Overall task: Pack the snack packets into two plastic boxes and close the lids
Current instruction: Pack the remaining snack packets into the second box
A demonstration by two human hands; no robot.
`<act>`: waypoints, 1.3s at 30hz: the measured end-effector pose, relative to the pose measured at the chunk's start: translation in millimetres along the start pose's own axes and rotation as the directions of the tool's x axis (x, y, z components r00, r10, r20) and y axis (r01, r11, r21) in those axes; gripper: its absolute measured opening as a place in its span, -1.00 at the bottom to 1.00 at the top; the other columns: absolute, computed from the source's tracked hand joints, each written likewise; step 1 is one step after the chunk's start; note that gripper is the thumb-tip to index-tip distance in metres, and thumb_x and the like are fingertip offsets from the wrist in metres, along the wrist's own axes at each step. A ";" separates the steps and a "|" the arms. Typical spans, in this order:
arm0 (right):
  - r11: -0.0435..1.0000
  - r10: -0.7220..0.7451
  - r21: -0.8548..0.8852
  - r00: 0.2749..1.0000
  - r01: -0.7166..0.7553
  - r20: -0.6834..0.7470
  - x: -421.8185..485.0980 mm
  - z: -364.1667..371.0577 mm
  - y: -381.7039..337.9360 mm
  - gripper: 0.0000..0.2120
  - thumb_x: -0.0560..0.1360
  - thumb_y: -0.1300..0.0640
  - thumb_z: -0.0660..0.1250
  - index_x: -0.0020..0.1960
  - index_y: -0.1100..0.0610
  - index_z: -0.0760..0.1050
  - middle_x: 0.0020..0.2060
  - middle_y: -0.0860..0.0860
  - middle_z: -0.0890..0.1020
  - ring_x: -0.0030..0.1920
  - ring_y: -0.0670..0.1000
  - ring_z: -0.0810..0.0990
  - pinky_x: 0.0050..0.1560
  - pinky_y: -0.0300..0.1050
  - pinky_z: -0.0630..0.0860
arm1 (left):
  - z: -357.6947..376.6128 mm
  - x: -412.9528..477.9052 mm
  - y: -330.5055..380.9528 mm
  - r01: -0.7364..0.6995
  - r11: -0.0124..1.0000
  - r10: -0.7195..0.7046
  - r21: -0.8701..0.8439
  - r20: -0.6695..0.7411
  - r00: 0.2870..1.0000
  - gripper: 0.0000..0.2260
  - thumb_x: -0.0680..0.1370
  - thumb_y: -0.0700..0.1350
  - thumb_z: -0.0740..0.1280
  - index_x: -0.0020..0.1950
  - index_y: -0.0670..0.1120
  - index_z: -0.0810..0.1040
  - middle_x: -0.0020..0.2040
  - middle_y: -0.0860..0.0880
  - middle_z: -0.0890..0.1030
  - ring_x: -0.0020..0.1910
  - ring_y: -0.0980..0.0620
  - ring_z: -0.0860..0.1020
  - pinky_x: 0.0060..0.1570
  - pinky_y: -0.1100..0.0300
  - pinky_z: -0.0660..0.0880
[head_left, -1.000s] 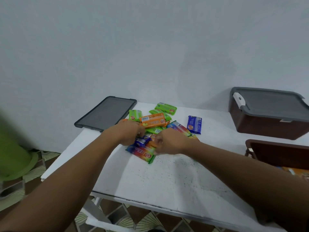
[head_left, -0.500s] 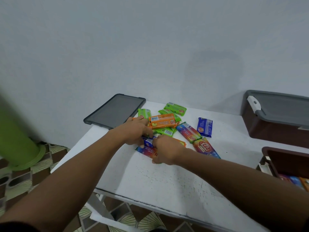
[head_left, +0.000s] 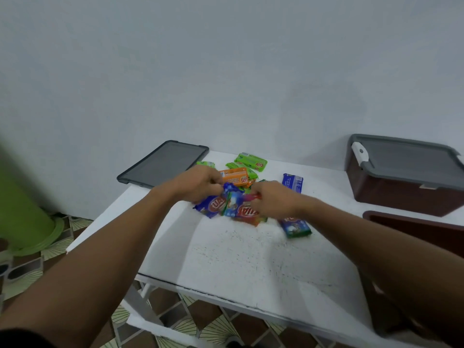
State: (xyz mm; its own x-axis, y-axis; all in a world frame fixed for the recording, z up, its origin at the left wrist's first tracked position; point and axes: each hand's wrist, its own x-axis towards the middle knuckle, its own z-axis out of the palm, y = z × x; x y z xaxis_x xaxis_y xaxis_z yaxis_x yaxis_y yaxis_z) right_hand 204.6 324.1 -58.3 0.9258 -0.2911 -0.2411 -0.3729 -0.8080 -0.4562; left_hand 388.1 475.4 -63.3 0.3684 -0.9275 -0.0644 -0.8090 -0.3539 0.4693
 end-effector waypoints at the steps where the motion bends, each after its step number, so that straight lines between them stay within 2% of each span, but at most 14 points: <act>1: 0.998 0.022 0.057 1.000 -0.021 -0.019 -6.6 -9.6 5.6 -0.89 0.63 0.12 0.21 0.03 0.13 0.49 -0.04 0.06 0.63 -0.11 -0.02 0.63 -0.22 -0.19 0.54 | -0.4 1.5 6.7 0.018 0.997 -0.019 -0.082 -0.019 1.000 -0.93 0.59 -0.04 0.35 -0.01 0.00 0.61 0.05 -0.01 0.68 -0.04 0.05 0.67 -0.14 0.07 0.63; 4: 0.963 0.101 0.255 0.994 -0.087 -0.041 -28.6 -38.4 23.4 -0.84 0.65 0.08 0.21 0.07 0.14 0.52 -0.02 0.06 0.68 -0.06 0.02 0.70 -0.06 -0.04 0.65 | 0.6 4.0 35.1 0.041 0.938 -0.050 -0.344 -0.017 0.999 -0.92 0.61 0.01 0.32 0.00 0.03 0.57 -0.02 0.03 0.73 -0.05 0.03 0.72 -0.06 -0.02 0.67; 7: 0.907 0.139 0.408 0.989 -0.106 -0.052 -56.7 -62.9 46.4 -0.84 0.62 0.09 0.26 0.14 0.13 0.52 -0.02 0.07 0.71 -0.06 0.04 0.73 0.03 0.02 0.64 | 4.8 10.9 71.7 0.024 0.890 -0.048 -0.455 -0.040 0.998 -0.84 0.65 0.01 0.28 0.06 -0.05 0.58 -0.02 -0.03 0.73 -0.03 -0.04 0.72 -0.01 -0.08 0.65; 9: 0.894 0.126 0.443 0.988 -0.072 -0.093 -78.2 -75.8 65.4 -0.84 0.59 0.06 0.32 0.13 0.09 0.55 -0.04 0.07 0.72 -0.16 -0.01 0.71 -0.07 -0.07 0.64 | 9.7 14.8 102.4 0.001 0.850 -0.039 -0.527 -0.061 0.997 -0.81 0.69 -0.05 0.24 0.13 -0.10 0.60 0.01 -0.11 0.73 -0.05 -0.08 0.71 -0.09 0.03 0.63; 12: 0.876 0.129 0.481 0.981 -0.044 -0.146 -110.6 -92.1 95.3 -0.77 0.55 -0.07 0.41 0.11 0.05 0.58 -0.13 -0.01 0.72 -0.28 -0.12 0.69 -0.29 -0.27 0.58 | 21.0 20.5 147.5 -0.001 0.790 -0.051 -0.613 -0.067 0.996 -0.76 0.71 -0.08 0.21 0.20 -0.17 0.61 0.04 -0.19 0.71 -0.14 -0.01 0.66 -0.24 0.24 0.58; 13: 0.865 0.135 0.500 0.980 -0.044 -0.147 -121.2 -96.9 105.9 -0.75 0.53 -0.10 0.42 0.10 0.04 0.59 -0.14 -0.01 0.72 -0.26 -0.11 0.70 -0.26 -0.28 0.58 | 25.6 23.6 160.6 0.011 0.772 -0.063 -0.636 -0.059 0.996 -0.76 0.71 -0.08 0.21 0.19 -0.17 0.61 0.03 -0.17 0.72 -0.17 0.02 0.66 -0.26 0.27 0.57; 15: 0.831 0.147 0.554 0.980 -0.049 -0.132 -139.8 -105.3 129.3 -0.72 0.48 -0.10 0.48 0.07 0.06 0.61 -0.08 0.06 0.74 -0.09 0.04 0.73 -0.02 -0.07 0.60 | 33.4 29.5 186.0 0.037 0.746 -0.066 -0.665 -0.018 0.998 -0.80 0.69 -0.09 0.24 0.14 -0.13 0.62 -0.05 -0.11 0.72 -0.20 0.05 0.67 -0.28 0.28 0.58; 17: 0.814 0.151 0.578 0.981 -0.054 -0.121 -157.9 -113.1 153.5 -0.75 0.48 -0.01 0.50 0.06 0.12 0.62 -0.03 0.11 0.74 -0.02 0.12 0.70 0.16 0.12 0.57 | 40.8 36.4 208.6 0.065 0.745 -0.058 -0.664 0.032 0.998 -0.87 0.65 -0.11 0.29 0.11 -0.08 0.62 -0.07 -0.09 0.73 -0.16 0.00 0.68 -0.24 0.20 0.60; 21: 0.833 0.152 0.548 0.984 -0.076 -0.095 -194.3 -130.7 194.4 -0.82 0.51 0.09 0.47 0.05 0.14 0.61 -0.01 0.15 0.73 0.02 0.16 0.70 0.22 0.21 0.55 | 55.8 47.9 249.0 0.074 0.801 0.001 -0.594 0.125 0.992 -0.90 0.59 -0.16 0.38 0.09 -0.04 0.56 0.00 -0.12 0.73 -0.08 -0.09 0.70 -0.12 0.05 0.61; 25: 0.853 0.152 0.510 0.987 -0.107 -0.047 -229.6 -143.0 227.7 -0.82 0.54 0.13 0.44 0.12 0.13 0.59 0.00 0.13 0.73 0.02 0.16 0.70 0.04 0.04 0.61 | 72.4 53.5 286.9 0.059 0.753 0.089 -0.656 0.191 0.978 -0.84 0.56 -0.20 0.43 0.13 -0.09 0.57 0.06 -0.14 0.73 -0.08 -0.05 0.69 -0.22 0.17 0.62; 28: 0.875 0.136 0.469 0.991 -0.124 0.008 -250.7 -142.4 251.6 -0.80 0.52 0.11 0.45 0.14 0.10 0.61 0.01 0.12 0.74 0.07 0.20 0.70 0.15 0.15 0.60 | 87.4 53.6 312.3 0.062 0.771 0.133 -0.634 0.256 0.958 -0.79 0.57 -0.27 0.40 0.20 -0.14 0.59 0.01 -0.12 0.74 -0.16 0.03 0.70 -0.27 0.23 0.61; 32: 0.881 0.140 0.440 0.984 -0.176 0.113 -271.8 -131.3 275.2 -0.77 0.53 0.13 0.44 0.17 0.15 0.60 0.00 0.12 0.74 0.03 0.16 0.72 0.10 0.12 0.63 | 117.2 57.8 331.9 0.062 0.824 0.157 -0.563 0.333 0.930 -0.73 0.57 -0.28 0.41 0.26 -0.19 0.59 0.07 -0.15 0.73 -0.08 -0.01 0.70 -0.13 0.18 0.65; 36: 0.895 0.142 0.389 0.967 -0.217 0.214 -277.6 -114.6 290.2 -0.78 0.52 0.12 0.46 0.16 0.12 0.62 0.00 0.08 0.74 0.02 0.11 0.73 0.11 0.09 0.64 | 141.1 61.0 343.1 0.091 0.886 0.122 -0.454 0.418 0.900 -0.74 0.53 -0.26 0.47 0.21 -0.12 0.65 0.07 -0.14 0.73 0.03 -0.07 0.70 0.08 0.03 0.64; 39: 0.906 0.153 0.335 0.938 -0.259 0.312 -278.0 -99.4 297.1 -0.81 0.52 0.16 0.45 0.13 0.11 0.64 0.00 0.08 0.74 0.04 0.12 0.72 0.16 0.12 0.62 | 155.5 62.2 350.5 0.098 0.943 0.083 -0.319 0.509 0.857 -0.71 0.50 -0.29 0.48 0.20 -0.13 0.66 0.07 -0.18 0.72 0.06 -0.12 0.68 0.05 0.07 0.62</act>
State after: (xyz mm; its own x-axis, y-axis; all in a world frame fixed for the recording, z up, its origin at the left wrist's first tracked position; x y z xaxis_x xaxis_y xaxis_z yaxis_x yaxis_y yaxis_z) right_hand -157.4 114.1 -41.7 0.7918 -0.2372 -0.5629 -0.5986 -0.4845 -0.6379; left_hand 56.2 274.9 -39.8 0.0153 -0.8856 -0.4641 -0.5804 -0.3858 0.7171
